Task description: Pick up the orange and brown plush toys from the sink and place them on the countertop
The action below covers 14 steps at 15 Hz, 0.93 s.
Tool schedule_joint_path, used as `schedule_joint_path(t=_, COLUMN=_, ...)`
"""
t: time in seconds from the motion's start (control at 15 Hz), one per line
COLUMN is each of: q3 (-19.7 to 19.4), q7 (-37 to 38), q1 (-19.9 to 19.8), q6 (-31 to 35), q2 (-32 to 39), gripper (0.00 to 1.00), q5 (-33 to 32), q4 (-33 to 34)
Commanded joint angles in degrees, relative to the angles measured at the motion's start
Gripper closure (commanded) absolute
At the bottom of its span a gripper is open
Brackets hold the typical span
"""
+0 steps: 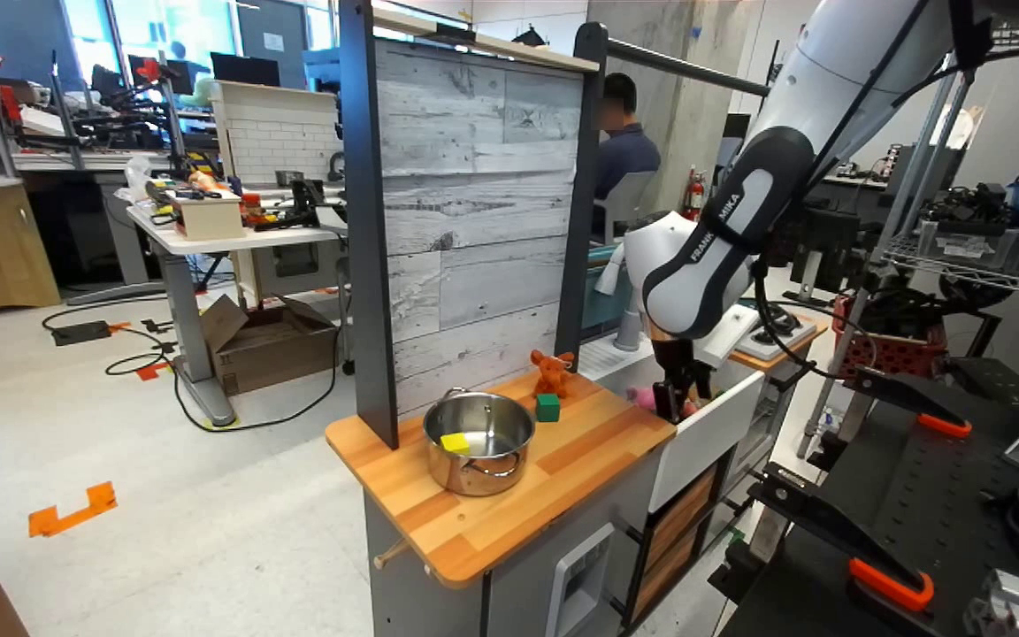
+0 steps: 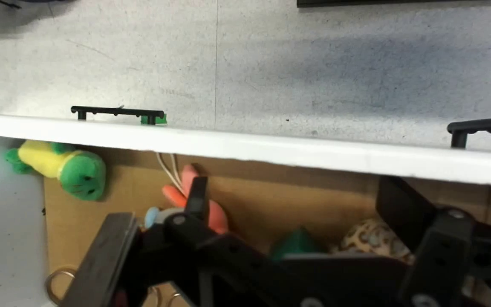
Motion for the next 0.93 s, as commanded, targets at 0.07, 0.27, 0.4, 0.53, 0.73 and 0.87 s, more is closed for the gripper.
schedule_joint_path(t=0.07, q3=-1.61, q7=2.48, q1=-0.89, q6=-4.61, q2=4.37, gripper=0.00, q5=0.66, q4=10.09)
schedule_joint_path(t=0.27, q3=-2.14, q7=3.55, q1=-1.04, q6=-5.93, q2=6.71, gripper=0.00, q5=0.49, q4=14.12)
schedule_joint_path(t=0.4, q3=-2.07, q7=4.04, q1=-1.31, q6=-7.22, q2=8.58, gripper=0.00, q5=0.75, q4=16.70)
schedule_joint_path(t=0.53, q3=-2.13, q7=4.56, q1=-1.33, q6=-9.06, q2=10.64, gripper=0.00, q5=0.79, q4=19.32)
schedule_joint_path(t=0.73, q3=-2.10, q7=5.07, q1=-1.43, q6=-12.28, q2=13.74, gripper=0.00, q5=0.86, q4=24.03)
schedule_joint_path(t=0.87, q3=-2.04, q7=5.31, q1=-1.51, q6=-14.39, q2=15.61, gripper=0.00, q5=0.89, q4=27.20)
